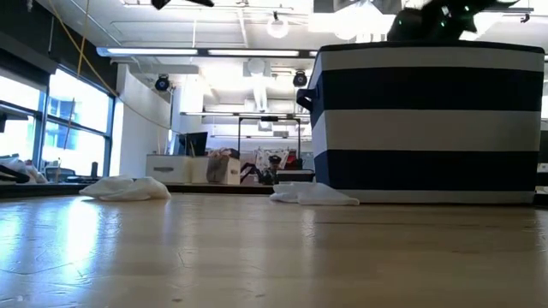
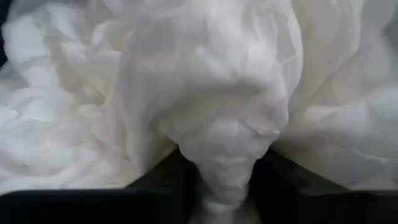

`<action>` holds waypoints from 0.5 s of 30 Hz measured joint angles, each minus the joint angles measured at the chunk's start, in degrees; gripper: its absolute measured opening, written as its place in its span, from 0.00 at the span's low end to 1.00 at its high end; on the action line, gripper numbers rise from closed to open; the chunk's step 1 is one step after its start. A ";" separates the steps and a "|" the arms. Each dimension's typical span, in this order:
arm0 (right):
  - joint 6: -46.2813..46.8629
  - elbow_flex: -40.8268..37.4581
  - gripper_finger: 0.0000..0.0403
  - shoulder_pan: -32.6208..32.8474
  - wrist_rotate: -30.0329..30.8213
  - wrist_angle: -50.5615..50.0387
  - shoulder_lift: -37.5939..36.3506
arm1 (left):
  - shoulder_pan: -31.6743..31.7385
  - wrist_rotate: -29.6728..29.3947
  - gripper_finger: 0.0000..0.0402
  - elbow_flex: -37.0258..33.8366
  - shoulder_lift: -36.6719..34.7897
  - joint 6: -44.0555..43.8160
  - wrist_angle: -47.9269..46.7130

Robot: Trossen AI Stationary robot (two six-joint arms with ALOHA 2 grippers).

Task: Sort clothes
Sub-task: Put the white dress into the blue laundry organizer, then put the white sock into the blue laundry organizer

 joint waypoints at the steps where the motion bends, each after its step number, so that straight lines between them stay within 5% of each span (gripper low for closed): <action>1: -0.61 2.49 0.36 -0.37 0.44 -1.84 0.07 | 0.00 -0.01 0.50 0.00 0.00 -1.01 -1.54; 8: 0.83 22.14 0.58 -0.67 1.99 -15.52 -0.11 | 0.02 -2.09 0.50 -0.18 1.11 -18.80 -22.62; 15: 3.75 37.51 0.62 3.43 -4.57 -15.14 -0.27 | 3.72 0.65 0.50 -10.33 3.73 -32.05 -32.25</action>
